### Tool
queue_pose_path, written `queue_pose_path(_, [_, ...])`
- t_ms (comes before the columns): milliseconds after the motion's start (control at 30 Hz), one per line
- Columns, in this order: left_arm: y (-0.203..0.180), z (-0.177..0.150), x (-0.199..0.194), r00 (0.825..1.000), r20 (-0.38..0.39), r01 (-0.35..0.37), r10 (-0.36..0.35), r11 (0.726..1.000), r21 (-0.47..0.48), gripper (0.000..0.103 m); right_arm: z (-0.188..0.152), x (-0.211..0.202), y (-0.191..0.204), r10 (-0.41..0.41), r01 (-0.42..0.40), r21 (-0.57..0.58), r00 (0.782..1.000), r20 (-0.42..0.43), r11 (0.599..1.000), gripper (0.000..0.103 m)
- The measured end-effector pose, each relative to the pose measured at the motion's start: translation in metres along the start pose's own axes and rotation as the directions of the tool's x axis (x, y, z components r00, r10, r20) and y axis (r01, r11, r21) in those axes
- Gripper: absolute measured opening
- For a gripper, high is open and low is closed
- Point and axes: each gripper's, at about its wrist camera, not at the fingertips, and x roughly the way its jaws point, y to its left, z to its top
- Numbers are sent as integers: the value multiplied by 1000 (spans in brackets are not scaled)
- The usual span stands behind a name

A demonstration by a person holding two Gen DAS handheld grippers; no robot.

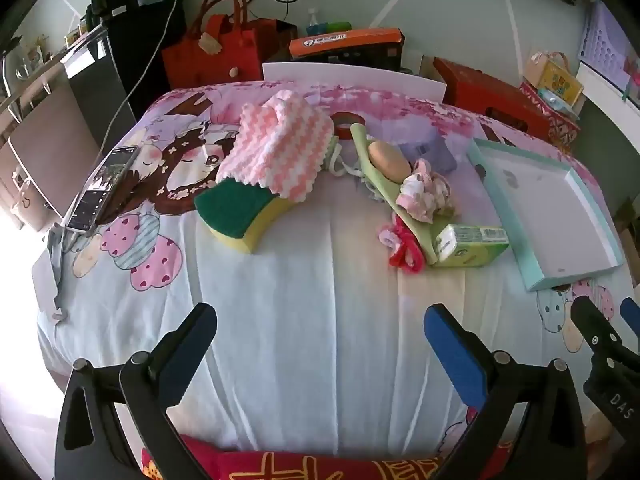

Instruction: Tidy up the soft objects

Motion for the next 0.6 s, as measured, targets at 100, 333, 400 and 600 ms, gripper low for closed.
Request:
queue_pose_path(100, [-1, 1, 1, 1000, -2, -12, 12, 1000, 14, 103, 3, 3, -2, -2, 2, 6, 1000, 4, 1000, 103])
queue_pose_path(333, [-5, -1, -3, 999, 19, -30, 30, 999, 26, 103, 0, -1, -4, 0, -1, 20, 1000, 24, 1000, 103])
queue_pose_path(400, [-2, -2, -5, 1000, 20, -23, 22, 1000, 19, 103, -2, -3, -4, -2, 2, 25, 1000, 22, 1000, 103])
queue_pose_path(600, [-1, -3, -5, 999, 22, -30, 30, 999, 19, 103, 0, -2, -7, -4, 4, 32, 1000, 14, 999, 103])
